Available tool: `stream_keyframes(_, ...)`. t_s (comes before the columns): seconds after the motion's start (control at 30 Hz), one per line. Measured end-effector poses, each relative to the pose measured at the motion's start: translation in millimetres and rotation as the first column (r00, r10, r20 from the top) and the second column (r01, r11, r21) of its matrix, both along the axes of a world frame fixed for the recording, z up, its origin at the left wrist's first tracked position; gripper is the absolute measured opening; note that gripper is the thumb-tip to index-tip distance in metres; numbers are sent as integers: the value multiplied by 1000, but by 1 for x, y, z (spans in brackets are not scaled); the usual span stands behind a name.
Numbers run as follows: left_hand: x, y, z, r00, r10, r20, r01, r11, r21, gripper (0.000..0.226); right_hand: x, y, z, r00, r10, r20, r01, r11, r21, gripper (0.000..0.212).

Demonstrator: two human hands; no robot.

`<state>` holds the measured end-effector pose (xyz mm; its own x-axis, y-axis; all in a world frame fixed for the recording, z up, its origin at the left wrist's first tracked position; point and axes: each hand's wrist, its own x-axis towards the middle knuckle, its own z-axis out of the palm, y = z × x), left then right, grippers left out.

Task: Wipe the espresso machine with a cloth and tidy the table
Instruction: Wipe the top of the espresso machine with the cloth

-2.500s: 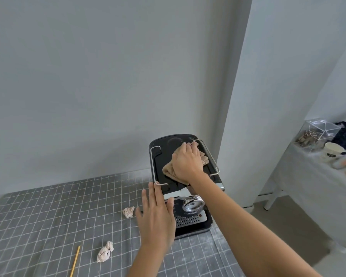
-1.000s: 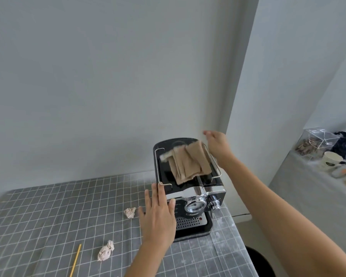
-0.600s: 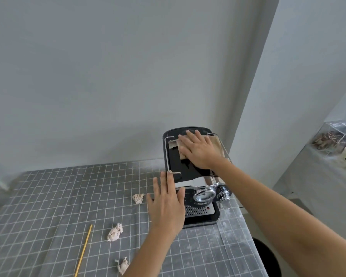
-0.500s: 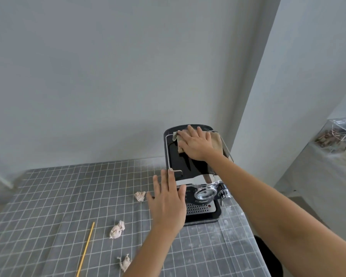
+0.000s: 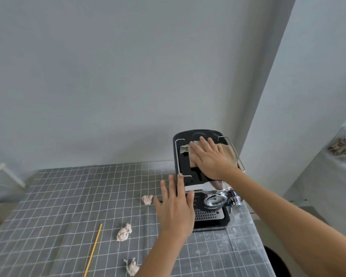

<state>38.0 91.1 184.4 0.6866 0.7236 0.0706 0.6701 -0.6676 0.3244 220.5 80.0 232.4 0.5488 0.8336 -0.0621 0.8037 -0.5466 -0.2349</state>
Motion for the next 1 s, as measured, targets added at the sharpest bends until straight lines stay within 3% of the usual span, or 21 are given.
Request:
stream_keyframes(0.1,-1,8,-3,1000,9,-16,-9,1000,-4,63,15,13,1,1000,19,24,-18,999,-28,56)
stream_keyframes(0.23,2,4,-5,1000,21,3,-21,1000,19,60,26,58,6,988,-154,2,154,988,-25,57)
stream_keyframes(0.4,0,9,-9,999,37,-1,-36,997,67,56,56,62,21,997,82,1,-81,985,-152,58)
stream_keyframes(0.57,3,7,-6,999,36,5,-37,995,89,55,58,70,23,962,-257,94,270,947,-176,65)
stream_keyframes(0.67,1,9,-7,999,39,-12,-38,995,87,54,35,87,32,905,-410,115,426,864,-268,52)
stream_keyframes(0.73,0,7,-7,999,36,-11,-35,996,87,54,26,86,42,888,-417,192,458,827,-325,46)
stream_keyframes(0.83,-1,6,-6,1000,26,-11,-25,998,62,54,17,87,44,908,-288,304,398,819,-412,55)
stream_keyframes(1.0,2,12,-9,999,39,18,-40,995,95,54,51,92,21,946,-315,78,324,927,-189,50)
